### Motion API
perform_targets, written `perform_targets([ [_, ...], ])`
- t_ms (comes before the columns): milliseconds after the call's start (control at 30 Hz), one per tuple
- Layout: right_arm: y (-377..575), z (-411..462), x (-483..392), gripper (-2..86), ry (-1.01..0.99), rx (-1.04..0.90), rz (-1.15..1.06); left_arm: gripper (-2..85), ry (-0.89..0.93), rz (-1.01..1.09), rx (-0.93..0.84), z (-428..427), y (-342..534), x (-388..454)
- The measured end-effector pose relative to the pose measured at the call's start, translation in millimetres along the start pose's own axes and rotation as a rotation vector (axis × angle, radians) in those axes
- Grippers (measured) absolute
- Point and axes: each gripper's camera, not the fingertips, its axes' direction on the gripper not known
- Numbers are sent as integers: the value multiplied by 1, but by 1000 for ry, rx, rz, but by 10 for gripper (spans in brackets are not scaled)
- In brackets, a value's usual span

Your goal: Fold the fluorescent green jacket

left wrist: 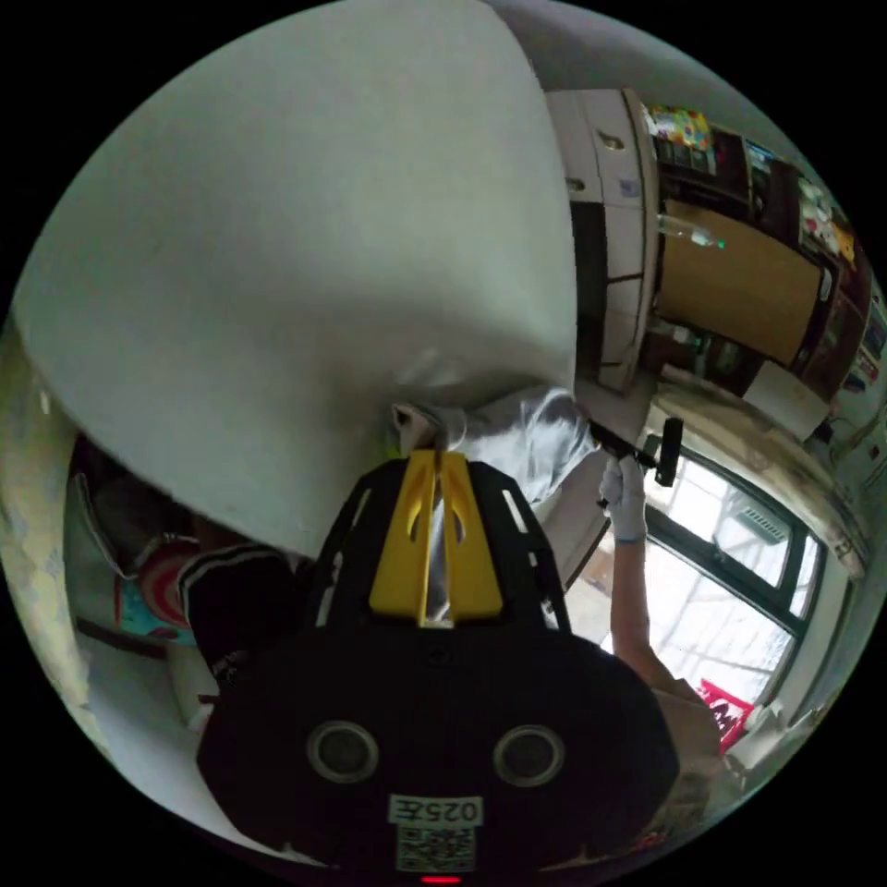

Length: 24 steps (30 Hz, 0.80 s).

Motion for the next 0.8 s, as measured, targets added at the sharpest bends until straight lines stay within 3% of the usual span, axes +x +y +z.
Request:
perform_targets([
  [200, 195, 43, 84, -4, -262, 172, 447, -12, -264, 269, -161, 72, -53, 98],
  [400, 362, 92, 117, -4, -463, 409, 813, -13, -277, 457, -231, 148, -52, 176],
  [600, 401, 123, 142, -3, -643, 517, 885, -13, -302, 583, -227, 162, -43, 201],
  [800, 407, 135, 164, 3, -779, 591, 850, -9, -214, 504, -231, 133, -44, 170],
])
